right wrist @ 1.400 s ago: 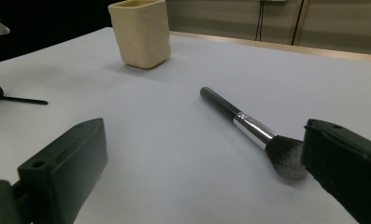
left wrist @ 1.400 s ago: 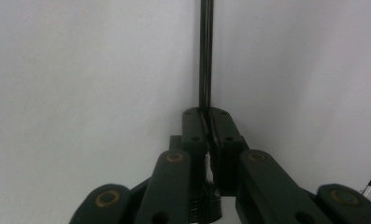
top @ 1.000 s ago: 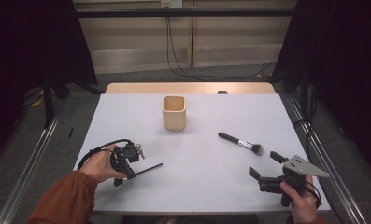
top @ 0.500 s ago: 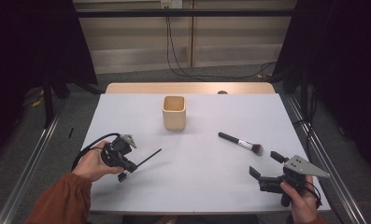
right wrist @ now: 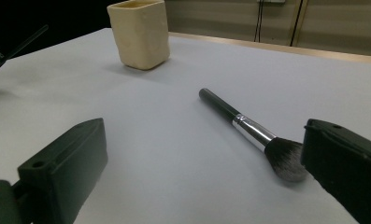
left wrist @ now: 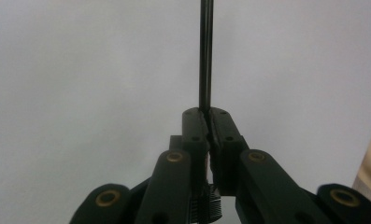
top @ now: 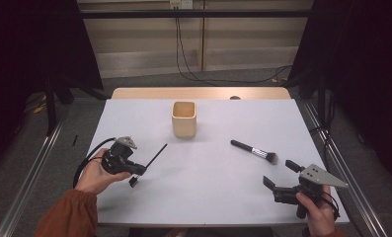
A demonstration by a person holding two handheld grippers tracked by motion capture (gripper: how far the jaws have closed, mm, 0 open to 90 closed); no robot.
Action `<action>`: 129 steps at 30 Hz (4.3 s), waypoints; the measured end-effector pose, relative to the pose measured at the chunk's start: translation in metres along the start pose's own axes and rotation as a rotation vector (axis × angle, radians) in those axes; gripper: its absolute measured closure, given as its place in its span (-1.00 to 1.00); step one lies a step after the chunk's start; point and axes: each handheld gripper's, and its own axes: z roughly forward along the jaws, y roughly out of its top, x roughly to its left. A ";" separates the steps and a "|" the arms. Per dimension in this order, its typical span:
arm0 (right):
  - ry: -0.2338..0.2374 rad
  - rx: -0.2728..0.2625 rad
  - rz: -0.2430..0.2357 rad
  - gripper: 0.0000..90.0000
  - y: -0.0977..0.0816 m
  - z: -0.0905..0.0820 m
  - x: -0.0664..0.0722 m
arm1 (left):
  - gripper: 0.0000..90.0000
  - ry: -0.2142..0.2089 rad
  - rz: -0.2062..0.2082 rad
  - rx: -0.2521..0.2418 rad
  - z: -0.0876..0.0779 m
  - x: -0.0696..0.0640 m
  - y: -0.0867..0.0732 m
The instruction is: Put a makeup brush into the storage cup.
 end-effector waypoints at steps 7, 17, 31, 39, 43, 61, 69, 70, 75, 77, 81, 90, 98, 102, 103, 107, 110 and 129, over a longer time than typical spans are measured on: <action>0.000 0.000 0.001 -0.99 0.000 0.000 0.000 | 0.91 0.042 -0.056 -0.133 -0.004 0.001 -0.008; 0.000 0.001 0.003 -0.99 0.000 0.000 0.000 | 0.91 0.037 -0.057 -0.304 -0.002 -0.012 -0.012; 0.007 -0.005 0.008 -0.99 0.001 0.001 0.001 | 0.91 -0.027 0.004 -0.406 -0.003 -0.042 -0.001; 0.048 -0.013 0.010 -0.99 0.002 0.001 0.004 | 0.90 -0.066 0.061 -0.406 0.004 -0.060 0.013; 0.058 -0.013 0.011 -0.99 0.003 0.003 0.004 | 0.90 -0.086 0.074 -0.403 0.009 -0.064 0.019; 0.194 -0.031 -0.054 -1.00 0.034 0.031 0.022 | 0.90 -0.175 0.119 -0.352 0.022 -0.079 0.036; 0.302 -0.022 -0.078 -0.99 0.050 0.048 0.032 | 0.91 -0.198 0.140 -0.296 0.024 -0.086 0.044; 0.311 -0.020 -0.084 -0.99 0.052 0.050 0.034 | 0.91 -0.200 0.140 -0.288 0.025 -0.086 0.045; 0.381 0.018 -0.140 -1.00 0.057 0.064 0.047 | 0.91 -0.206 0.158 -0.242 0.027 -0.089 0.050; 0.400 0.031 -0.150 -1.00 0.059 0.069 0.050 | 0.91 -0.213 0.164 -0.223 0.028 -0.090 0.050; 0.446 0.078 -0.163 -1.00 0.062 0.076 0.058 | 0.91 -0.205 0.175 -0.173 0.029 -0.092 0.052; 0.527 0.196 -0.211 -1.00 0.071 0.085 0.065 | 0.91 -0.189 0.241 -0.061 0.024 -0.094 0.063; 0.541 0.286 -0.263 -0.99 0.076 0.093 0.068 | 0.91 -0.192 0.272 0.013 0.021 -0.098 0.071; 0.565 0.349 -0.270 -0.99 0.080 0.097 0.066 | 0.91 -0.183 0.271 0.042 0.022 -0.098 0.071; 0.567 0.359 -0.271 -0.99 0.080 0.098 0.066 | 0.91 -0.180 0.273 0.051 0.022 -0.099 0.071; 0.578 0.410 -0.286 -0.98 0.082 0.103 0.067 | 0.91 -0.191 0.289 0.079 0.021 -0.097 0.073; 0.584 0.453 -0.308 -0.98 0.085 0.106 0.068 | 0.90 -0.192 0.308 0.118 0.022 -0.097 0.076; 0.684 0.687 -0.499 -0.90 0.097 0.122 0.083 | 0.90 -0.152 0.382 0.342 0.038 -0.103 0.093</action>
